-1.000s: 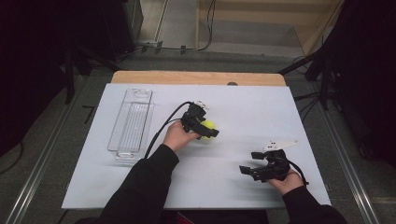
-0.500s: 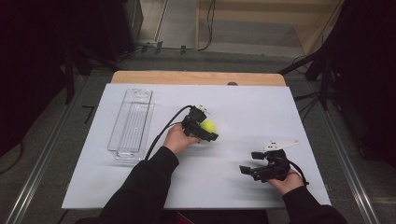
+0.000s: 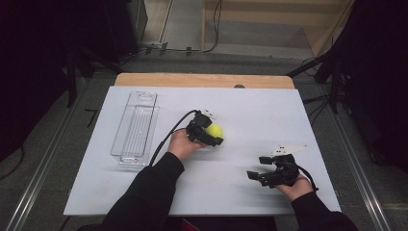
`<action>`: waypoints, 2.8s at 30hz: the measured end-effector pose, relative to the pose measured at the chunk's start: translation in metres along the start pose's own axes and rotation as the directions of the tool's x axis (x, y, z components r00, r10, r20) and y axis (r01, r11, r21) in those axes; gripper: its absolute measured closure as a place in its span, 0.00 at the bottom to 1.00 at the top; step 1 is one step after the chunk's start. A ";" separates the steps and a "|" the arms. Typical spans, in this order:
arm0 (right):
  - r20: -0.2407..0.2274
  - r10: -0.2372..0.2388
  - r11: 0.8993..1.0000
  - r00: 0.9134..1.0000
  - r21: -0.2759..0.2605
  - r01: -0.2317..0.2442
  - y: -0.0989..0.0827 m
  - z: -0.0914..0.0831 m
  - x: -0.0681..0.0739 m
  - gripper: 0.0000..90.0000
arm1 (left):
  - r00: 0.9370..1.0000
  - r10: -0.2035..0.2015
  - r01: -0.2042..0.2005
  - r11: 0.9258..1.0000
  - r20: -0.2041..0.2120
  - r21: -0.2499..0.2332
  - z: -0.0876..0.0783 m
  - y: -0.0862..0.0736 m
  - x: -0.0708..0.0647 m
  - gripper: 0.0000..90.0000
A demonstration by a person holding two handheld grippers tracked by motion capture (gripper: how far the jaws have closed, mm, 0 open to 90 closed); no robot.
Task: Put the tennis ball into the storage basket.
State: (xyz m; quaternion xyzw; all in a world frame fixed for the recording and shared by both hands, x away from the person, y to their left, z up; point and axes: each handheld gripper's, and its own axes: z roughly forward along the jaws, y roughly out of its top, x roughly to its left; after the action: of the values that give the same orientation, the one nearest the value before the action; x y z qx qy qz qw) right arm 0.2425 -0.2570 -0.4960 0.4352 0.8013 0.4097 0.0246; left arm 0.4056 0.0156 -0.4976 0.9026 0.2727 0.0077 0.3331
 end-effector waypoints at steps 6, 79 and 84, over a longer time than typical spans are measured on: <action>0.000 0.001 1.000 1.000 0.000 -0.001 0.000 0.000 0.000 0.15 | 1.000 -0.009 0.009 1.000 0.005 0.007 -0.001 0.000 0.001 0.28; 0.006 -0.002 1.000 1.000 -0.003 0.002 -0.001 -0.002 -0.001 0.15 | 0.997 -0.072 0.073 0.997 0.038 -0.028 -0.090 0.022 -0.007 0.28; 0.006 -0.002 1.000 1.000 -0.005 0.002 -0.001 -0.002 0.000 0.15 | 0.996 -0.082 0.083 0.996 0.030 -0.027 -0.093 0.020 -0.002 0.28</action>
State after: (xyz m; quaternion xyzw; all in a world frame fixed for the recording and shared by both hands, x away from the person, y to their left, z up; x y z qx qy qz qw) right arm 0.2412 -0.2587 -0.4956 0.4359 0.8006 0.4101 0.0286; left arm 0.3953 0.0569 -0.4128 0.8858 0.3049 -0.0152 0.3495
